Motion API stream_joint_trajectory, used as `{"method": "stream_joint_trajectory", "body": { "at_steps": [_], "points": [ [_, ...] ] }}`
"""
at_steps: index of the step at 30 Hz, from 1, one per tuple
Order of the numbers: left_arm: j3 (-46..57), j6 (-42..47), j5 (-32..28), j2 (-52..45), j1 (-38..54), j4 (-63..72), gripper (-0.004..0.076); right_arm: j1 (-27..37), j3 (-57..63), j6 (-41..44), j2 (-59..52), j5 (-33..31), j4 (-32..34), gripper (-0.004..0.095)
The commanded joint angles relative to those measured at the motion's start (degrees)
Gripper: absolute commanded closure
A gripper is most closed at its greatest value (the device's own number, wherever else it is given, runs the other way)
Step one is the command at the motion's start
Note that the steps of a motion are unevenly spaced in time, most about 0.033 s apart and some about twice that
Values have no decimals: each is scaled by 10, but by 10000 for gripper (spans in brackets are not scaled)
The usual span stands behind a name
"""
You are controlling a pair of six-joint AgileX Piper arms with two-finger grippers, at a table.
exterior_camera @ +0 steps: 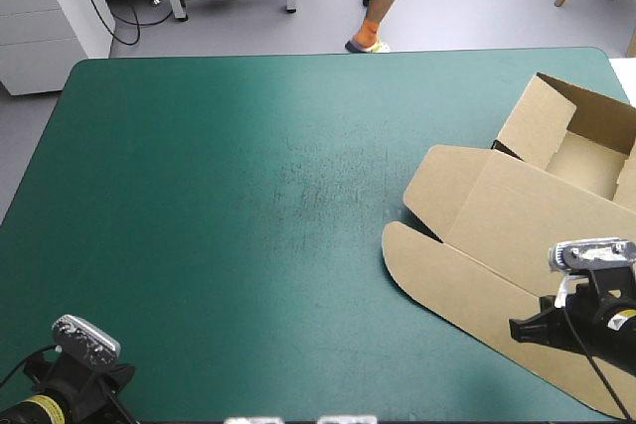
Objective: Fold the box
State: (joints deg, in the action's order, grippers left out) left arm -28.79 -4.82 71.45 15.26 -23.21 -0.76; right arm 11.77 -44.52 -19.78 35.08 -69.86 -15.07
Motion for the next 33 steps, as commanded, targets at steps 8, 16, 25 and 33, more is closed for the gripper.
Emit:
{"method": "stream_joint_trajectory", "body": {
  "at_steps": [8,16,25,33],
  "points": [
    [-15,4,-18,5,0,3,734,-1,59,-57,-63,32,-56,927],
    [-15,4,-18,5,0,3,734,-1,91,-63,-103,41,-57,927],
    [-15,4,-19,5,0,3,734,-1,96,-63,-121,54,-48,927],
    [-15,4,-19,5,0,3,734,-1,96,-63,-121,59,-50,928]
  ]
}}
